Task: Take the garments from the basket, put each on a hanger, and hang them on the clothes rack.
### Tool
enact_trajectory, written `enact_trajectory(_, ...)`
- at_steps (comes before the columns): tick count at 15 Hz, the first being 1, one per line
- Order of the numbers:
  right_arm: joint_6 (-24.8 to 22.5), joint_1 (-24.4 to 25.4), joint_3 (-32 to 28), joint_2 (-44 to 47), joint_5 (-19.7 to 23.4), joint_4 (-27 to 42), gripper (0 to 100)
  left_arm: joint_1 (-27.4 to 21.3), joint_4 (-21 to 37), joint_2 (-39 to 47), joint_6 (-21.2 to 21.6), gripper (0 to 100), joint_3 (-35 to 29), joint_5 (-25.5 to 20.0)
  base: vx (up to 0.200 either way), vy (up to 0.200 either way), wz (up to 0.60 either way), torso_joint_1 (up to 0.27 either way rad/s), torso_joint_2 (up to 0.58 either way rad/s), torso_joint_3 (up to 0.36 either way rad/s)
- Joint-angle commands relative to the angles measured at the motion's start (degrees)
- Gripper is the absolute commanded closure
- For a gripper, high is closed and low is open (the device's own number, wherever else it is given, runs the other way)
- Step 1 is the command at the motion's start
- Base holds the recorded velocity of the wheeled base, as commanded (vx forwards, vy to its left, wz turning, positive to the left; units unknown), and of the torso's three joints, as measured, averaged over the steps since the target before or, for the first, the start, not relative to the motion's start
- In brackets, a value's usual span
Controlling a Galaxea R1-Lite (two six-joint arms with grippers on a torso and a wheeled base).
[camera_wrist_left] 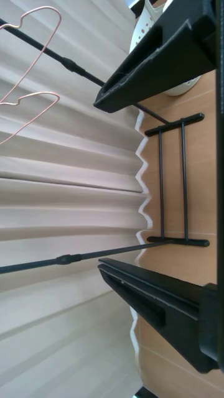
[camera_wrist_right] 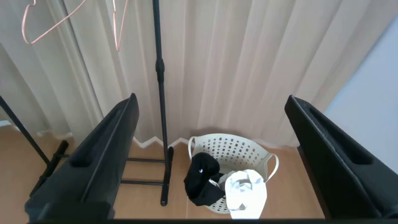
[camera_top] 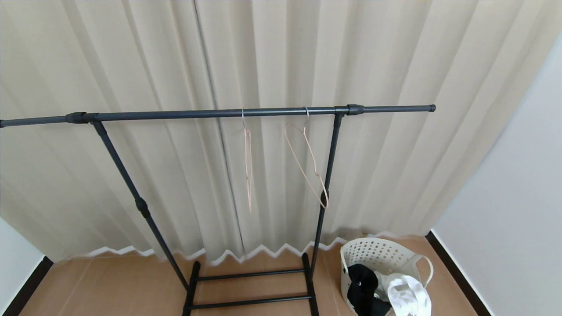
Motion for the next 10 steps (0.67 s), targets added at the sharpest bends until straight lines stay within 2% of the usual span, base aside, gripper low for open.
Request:
enact_trajectory(1,-0.08,0.04,0.00,-0.02,0.12,-0.01,0,0.01,-0.01,0.07,-0.02,0,0.01,0.01,0.000,0.000,0.00,0.000,0.00,0.000)
enact_trajectory(10,0.01,0.04,0.00,-0.02,0.03,-0.01,0,0.01,-0.01,0.07,0.16,0,0.01,-0.16,0.000,0.000,0.00,0.000,0.00,0.000)
